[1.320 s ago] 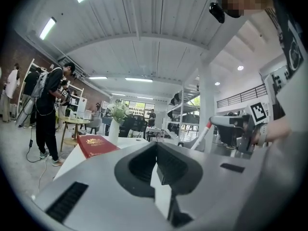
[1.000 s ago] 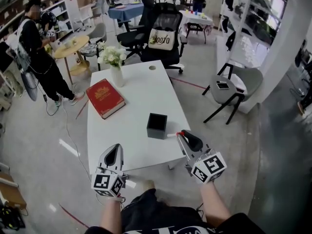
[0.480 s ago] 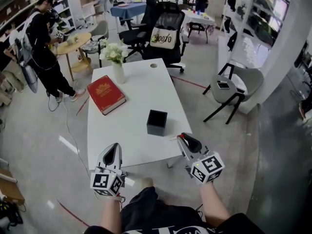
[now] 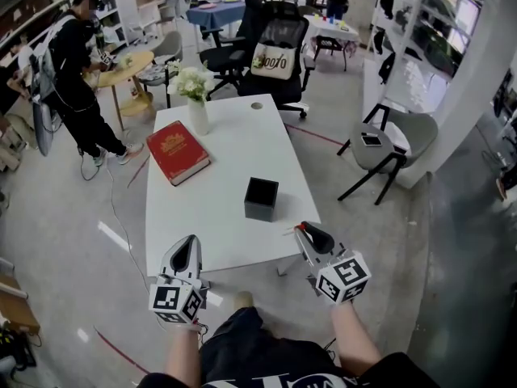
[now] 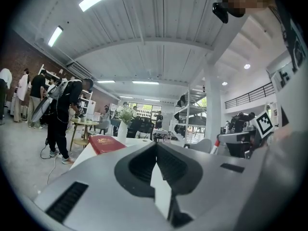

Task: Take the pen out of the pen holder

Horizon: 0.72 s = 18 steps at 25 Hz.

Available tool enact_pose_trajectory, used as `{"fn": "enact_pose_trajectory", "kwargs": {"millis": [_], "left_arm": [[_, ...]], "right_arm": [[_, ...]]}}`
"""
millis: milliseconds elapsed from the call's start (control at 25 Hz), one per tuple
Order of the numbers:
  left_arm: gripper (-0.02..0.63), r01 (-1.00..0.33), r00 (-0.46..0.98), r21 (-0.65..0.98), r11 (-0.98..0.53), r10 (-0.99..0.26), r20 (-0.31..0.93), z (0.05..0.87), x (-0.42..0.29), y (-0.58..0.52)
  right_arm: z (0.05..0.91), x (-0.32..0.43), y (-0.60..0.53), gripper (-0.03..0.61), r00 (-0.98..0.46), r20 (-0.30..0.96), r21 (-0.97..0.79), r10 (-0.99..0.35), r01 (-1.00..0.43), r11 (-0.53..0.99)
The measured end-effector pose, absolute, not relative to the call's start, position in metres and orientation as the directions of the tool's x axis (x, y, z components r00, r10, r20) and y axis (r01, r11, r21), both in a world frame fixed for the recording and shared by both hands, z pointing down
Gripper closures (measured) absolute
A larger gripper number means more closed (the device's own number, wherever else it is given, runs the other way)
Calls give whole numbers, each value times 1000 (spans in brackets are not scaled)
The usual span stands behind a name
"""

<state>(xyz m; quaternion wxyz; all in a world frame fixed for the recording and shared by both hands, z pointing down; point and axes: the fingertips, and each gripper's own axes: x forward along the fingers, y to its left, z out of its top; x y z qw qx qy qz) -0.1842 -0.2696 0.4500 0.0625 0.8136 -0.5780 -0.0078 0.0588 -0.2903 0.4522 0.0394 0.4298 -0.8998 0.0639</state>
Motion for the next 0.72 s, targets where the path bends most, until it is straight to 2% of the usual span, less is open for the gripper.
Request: {"fn": "enact_pose_trajectory", "kwargs": {"millis": [720], "left_arm": [[609,-944,318,112,-310,-945,69,450,-188,-262]], "right_arm": [[460,57,-284,509,-635,143,-101,-759,-772,627]]}}
